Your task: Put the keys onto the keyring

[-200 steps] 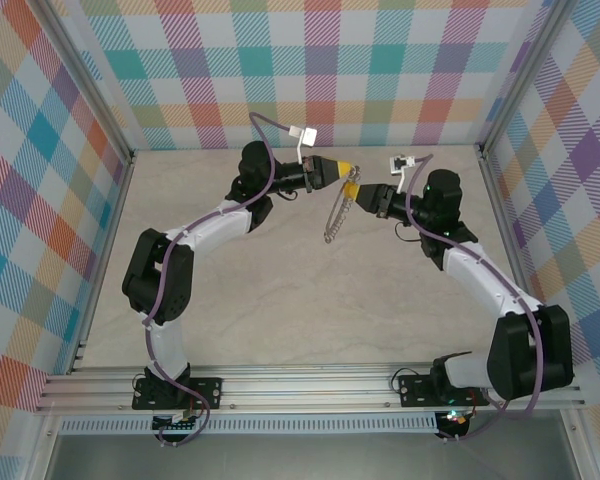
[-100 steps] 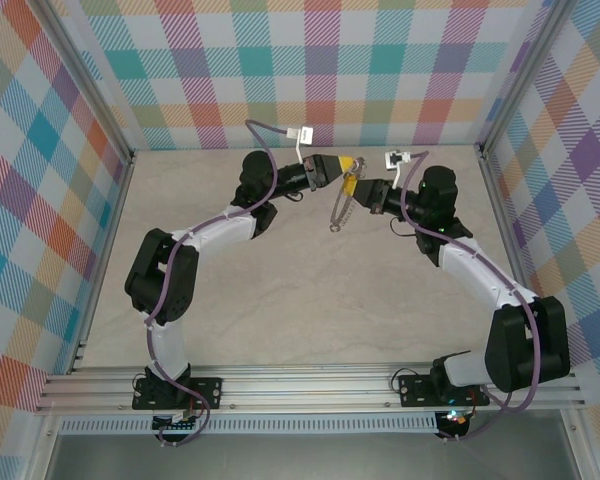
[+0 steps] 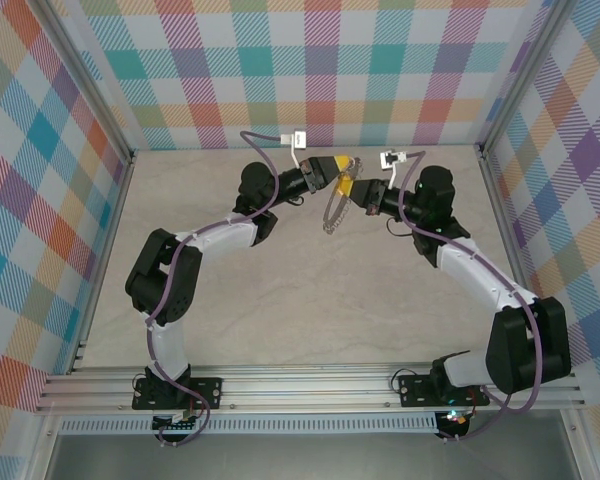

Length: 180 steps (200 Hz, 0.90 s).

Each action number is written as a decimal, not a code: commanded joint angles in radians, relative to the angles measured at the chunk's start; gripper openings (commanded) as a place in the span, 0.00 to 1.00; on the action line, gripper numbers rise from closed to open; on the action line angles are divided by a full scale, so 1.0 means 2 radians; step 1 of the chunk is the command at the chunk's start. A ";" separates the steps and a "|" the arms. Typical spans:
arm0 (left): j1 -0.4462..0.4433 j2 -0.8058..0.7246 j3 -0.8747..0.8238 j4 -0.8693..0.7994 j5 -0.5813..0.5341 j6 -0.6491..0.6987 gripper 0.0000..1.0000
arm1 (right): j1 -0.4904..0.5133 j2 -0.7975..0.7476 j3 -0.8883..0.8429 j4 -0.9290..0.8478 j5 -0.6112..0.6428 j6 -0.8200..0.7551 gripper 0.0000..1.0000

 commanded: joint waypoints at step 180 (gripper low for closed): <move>-0.007 -0.011 -0.003 0.044 -0.003 0.002 0.00 | -0.023 -0.112 0.005 -0.091 0.064 -0.008 0.29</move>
